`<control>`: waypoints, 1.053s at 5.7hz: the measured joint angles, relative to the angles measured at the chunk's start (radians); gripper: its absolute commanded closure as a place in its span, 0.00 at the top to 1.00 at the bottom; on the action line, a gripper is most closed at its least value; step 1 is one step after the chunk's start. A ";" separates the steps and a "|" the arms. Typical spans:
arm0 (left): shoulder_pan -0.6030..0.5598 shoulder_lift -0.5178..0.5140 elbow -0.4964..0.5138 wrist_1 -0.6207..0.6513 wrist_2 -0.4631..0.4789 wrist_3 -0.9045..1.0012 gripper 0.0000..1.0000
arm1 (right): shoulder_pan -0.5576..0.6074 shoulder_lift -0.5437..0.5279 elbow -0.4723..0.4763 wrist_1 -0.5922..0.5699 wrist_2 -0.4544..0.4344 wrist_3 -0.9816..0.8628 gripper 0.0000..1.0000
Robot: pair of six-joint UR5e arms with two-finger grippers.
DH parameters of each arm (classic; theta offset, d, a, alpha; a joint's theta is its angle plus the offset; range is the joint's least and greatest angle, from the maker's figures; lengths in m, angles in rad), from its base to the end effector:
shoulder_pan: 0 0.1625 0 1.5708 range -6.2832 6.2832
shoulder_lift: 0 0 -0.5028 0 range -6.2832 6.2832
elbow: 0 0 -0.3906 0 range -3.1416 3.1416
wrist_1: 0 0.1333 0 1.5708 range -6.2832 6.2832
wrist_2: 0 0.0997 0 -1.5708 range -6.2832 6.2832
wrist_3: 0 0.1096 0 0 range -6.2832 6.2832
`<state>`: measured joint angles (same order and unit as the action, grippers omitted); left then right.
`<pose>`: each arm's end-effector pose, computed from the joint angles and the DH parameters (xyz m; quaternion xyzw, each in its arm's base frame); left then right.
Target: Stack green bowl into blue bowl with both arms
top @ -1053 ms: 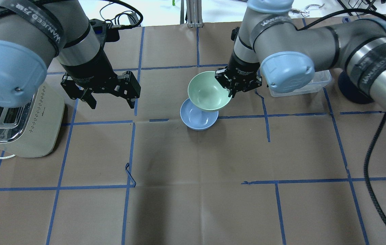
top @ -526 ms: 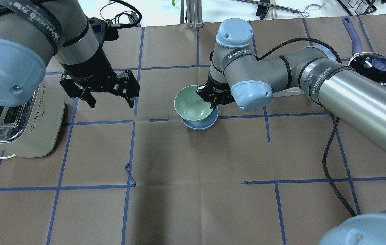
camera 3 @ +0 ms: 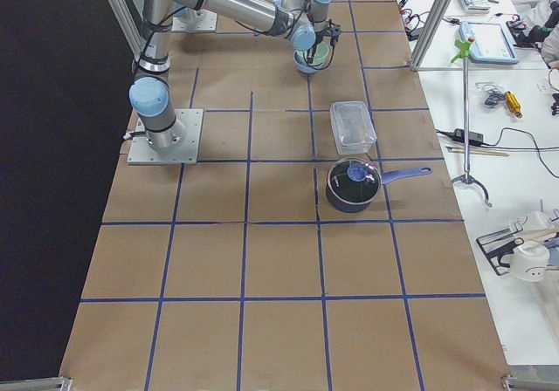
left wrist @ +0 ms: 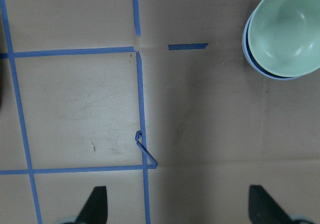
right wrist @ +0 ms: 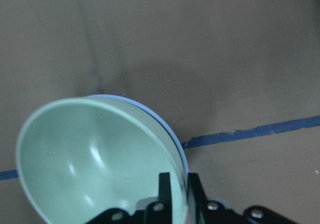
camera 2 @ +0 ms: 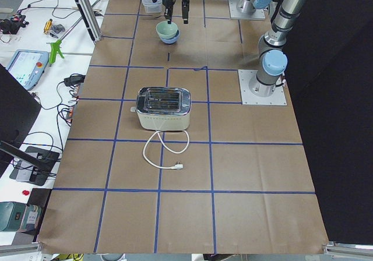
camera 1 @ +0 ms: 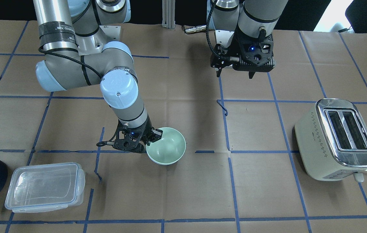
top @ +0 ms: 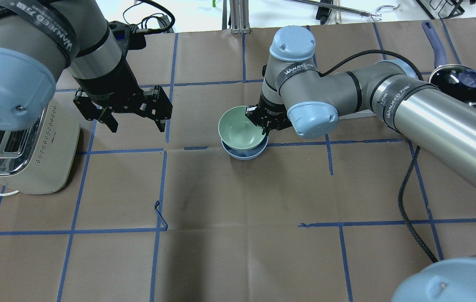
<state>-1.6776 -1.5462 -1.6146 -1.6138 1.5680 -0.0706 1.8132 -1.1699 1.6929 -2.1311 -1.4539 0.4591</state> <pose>-0.1830 -0.4539 0.5421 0.0180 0.9994 0.0311 0.0014 0.2950 -0.5846 0.3253 0.1069 0.9924 0.0026 0.0612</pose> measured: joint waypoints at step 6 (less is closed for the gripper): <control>0.001 0.000 0.004 0.000 0.005 0.005 0.98 | -0.153 -0.223 -0.208 0.539 -0.091 -0.221 1.00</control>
<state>-1.6766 -1.5463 -1.6107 -1.6138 1.5732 -0.0661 1.6605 -1.3932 1.4847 -1.5919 -1.5449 0.2381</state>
